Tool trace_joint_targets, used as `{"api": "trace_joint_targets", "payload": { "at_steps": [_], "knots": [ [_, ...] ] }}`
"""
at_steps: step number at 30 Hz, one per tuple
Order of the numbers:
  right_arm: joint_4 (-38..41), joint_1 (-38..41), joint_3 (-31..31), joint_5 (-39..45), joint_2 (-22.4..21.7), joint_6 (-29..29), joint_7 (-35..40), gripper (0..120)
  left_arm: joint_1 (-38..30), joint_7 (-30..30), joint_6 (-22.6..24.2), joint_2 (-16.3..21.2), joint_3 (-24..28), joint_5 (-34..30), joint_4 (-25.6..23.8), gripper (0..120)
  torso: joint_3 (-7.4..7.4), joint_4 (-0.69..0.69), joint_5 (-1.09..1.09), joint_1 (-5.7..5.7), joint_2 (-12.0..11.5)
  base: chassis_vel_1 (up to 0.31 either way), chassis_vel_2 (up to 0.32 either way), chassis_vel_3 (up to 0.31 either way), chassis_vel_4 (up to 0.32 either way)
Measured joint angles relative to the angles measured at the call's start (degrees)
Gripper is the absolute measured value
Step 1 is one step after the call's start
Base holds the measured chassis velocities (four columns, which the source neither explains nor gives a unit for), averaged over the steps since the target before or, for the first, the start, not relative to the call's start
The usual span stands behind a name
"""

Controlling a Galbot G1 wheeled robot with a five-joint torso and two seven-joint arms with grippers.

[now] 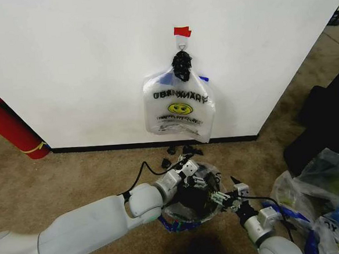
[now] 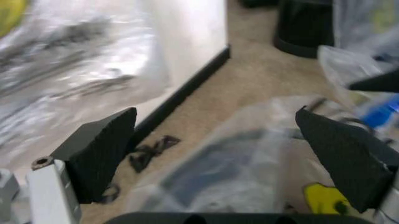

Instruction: Pick up the garbage bag from the wall and place it over the trash bin.

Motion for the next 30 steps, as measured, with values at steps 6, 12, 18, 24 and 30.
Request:
{"api": "trace_joint_targets", "payload": {
  "at_steps": [6, 12, 18, 24, 30],
  "knots": [
    [1.65, -1.60, 1.67, -0.08, 0.53, 0.55, 1.19, 100, 6.88, -2.86, -1.03, 1.49, -9.81, -0.72, -1.26, 100, 0.00, 0.00, -0.01, 0.00, 0.00, 0.000, 0.000, 0.000, 0.000],
    [4.34, -3.58, 3.56, 0.33, 2.56, 3.32, 3.06, 100, 17.08, -4.26, -6.44, 3.10, -19.22, -0.47, -4.75, 100, 0.00, 0.00, -0.02, 0.00, 0.00, 0.000, 0.000, 0.000, 0.000],
    [6.99, -5.44, 6.08, -3.57, 6.41, 7.50, 6.48, 100, 31.01, -6.33, -15.57, 0.53, -35.02, 2.17, -6.19, 100, 0.00, 0.02, -0.04, -0.01, 0.01, 0.000, 0.000, 0.000, 0.000],
    [8.91, -8.65, 9.40, -9.60, 10.41, 13.60, 7.62, 100, 46.77, -4.65, -22.49, -3.63, -49.79, 7.36, -7.95, 100, 0.00, 0.02, -0.04, -0.01, 0.01, 0.000, 0.000, 0.000, 0.000],
    [13.22, -13.88, 11.69, -12.88, 12.42, 17.78, 4.53, 100, 57.56, -0.75, -28.62, -6.45, -61.19, 9.18, -10.70, 100, -0.01, -0.01, -0.01, -0.01, 0.01, 0.000, 0.000, 0.000, 0.000]
  ]
}}
